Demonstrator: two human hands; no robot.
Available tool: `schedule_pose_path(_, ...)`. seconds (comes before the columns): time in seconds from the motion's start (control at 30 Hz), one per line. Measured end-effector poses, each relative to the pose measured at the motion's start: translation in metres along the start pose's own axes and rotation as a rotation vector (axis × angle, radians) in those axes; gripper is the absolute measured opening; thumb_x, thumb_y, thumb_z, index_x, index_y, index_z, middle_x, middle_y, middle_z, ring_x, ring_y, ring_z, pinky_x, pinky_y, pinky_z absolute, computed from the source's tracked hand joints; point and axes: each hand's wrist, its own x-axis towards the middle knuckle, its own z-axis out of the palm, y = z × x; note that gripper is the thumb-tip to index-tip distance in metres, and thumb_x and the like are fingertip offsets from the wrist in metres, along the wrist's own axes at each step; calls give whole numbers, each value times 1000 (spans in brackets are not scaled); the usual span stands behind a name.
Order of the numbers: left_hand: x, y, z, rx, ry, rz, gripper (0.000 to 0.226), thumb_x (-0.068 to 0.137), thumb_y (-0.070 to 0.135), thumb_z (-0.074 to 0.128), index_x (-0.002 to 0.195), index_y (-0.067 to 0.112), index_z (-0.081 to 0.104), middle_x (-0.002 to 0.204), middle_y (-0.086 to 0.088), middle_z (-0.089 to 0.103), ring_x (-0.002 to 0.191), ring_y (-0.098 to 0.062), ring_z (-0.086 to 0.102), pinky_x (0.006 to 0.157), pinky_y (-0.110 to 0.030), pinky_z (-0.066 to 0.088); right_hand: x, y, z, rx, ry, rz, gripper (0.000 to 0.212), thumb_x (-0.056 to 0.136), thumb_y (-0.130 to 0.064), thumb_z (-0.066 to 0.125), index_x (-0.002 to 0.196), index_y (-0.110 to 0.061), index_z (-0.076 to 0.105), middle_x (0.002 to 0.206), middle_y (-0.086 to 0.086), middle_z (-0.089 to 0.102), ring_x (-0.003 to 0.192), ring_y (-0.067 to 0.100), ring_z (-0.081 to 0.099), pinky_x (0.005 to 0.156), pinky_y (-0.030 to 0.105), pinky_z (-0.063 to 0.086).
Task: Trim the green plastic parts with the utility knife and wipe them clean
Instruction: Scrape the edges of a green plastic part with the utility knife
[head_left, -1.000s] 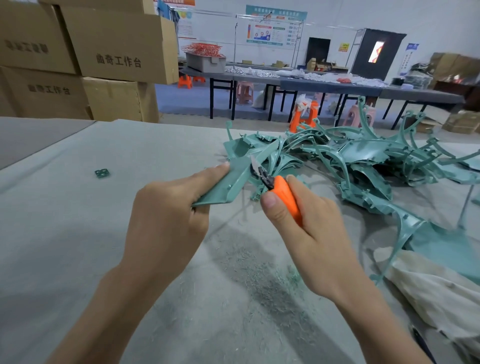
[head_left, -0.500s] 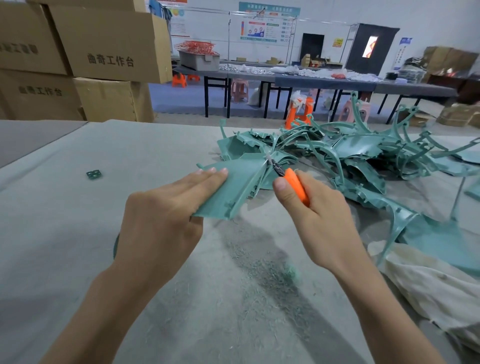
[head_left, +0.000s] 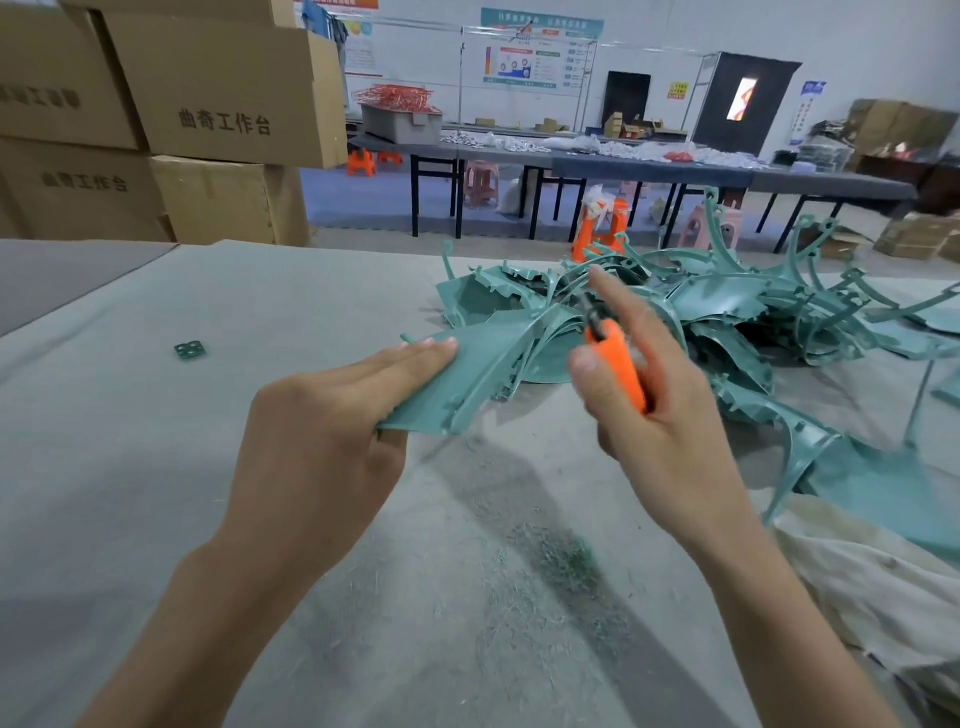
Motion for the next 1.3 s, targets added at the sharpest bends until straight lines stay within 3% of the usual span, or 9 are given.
schedule_pose_path(0.1, 0, -2, 0, -5, 9, 0, 49, 69, -12, 53, 111, 7, 70, 109, -5, 68, 97, -13, 63, 77, -24, 50, -4, -6, 7, -118, -11, -128, 57, 89, -59, 57, 142, -42, 44, 84, -16, 61, 65, 6, 55, 60, 10, 42)
schedule_pose_path(0.2, 1, -5, -2, 15, 6, 9, 47, 70, -12, 53, 109, 6, 71, 107, -8, 70, 97, -14, 62, 75, -23, 49, -6, -9, 12, -134, -45, -141, 58, 89, -51, 59, 144, -34, 47, 61, -20, 47, 52, 3, 43, 54, 8, 32)
schedule_pose_path(0.33, 1, -7, -3, 21, 13, 0, 45, 71, -11, 54, 109, 6, 71, 107, -9, 70, 99, -16, 62, 76, -24, 50, -8, -8, 11, -82, -71, -204, 54, 89, -38, 68, 141, -34, 53, 59, -18, 40, 52, 4, 36, 54, 7, 28)
schedule_pose_path(0.5, 0, -3, -3, -3, 23, 15, 47, 73, -10, 49, 111, 6, 70, 109, -7, 69, 102, -22, 64, 79, -28, 50, 0, 5, 0, -158, -60, 23, 57, 90, -22, 72, 140, -40, 51, 86, -4, 66, 71, 18, 57, 59, 8, 37)
schedule_pose_path(0.6, 0, -2, -1, -17, 33, 18, 44, 78, -3, 42, 111, 6, 70, 109, -7, 69, 102, -20, 62, 78, -25, 50, 3, 13, -7, -202, -30, 172, 52, 88, -51, 68, 136, -35, 56, 83, -5, 71, 75, 12, 58, 61, 11, 40)
schedule_pose_path(0.7, 1, -4, -2, 1, 34, 13, 46, 78, 5, 37, 110, 5, 70, 108, -8, 69, 100, -19, 62, 76, -25, 50, 2, 8, -6, -182, 5, 96, 70, 79, -81, 48, 103, -18, 65, 68, -6, 60, 59, 14, 51, 55, 22, 38)
schedule_pose_path(0.8, 1, -6, -3, 39, 39, 10, 45, 79, 4, 38, 111, 5, 70, 108, -9, 69, 101, -21, 63, 76, -28, 50, 0, 0, -4, -102, 6, 13, 76, 87, -71, 33, 85, 1, 59, 59, -3, 42, 51, 10, 38, 50, 21, 32)
schedule_pose_path(0.93, 0, -3, -4, 44, 21, 41, 47, 78, 4, 37, 114, 6, 68, 112, -8, 68, 104, -23, 63, 81, -30, 49, -2, -5, 0, -293, -27, 8, 68, 89, -71, 27, 77, -9, 51, 58, 3, 45, 54, 15, 43, 55, 35, 35)
schedule_pose_path(1.3, -2, 2, -3, 63, -58, 66, 54, 66, -13, 53, 114, 6, 69, 114, -10, 68, 105, -28, 65, 80, -34, 56, 0, 2, -4, -396, -7, 45, 55, 93, -67, 33, 66, -18, 31, 53, -6, 33, 51, 11, 35, 53, 32, 25)
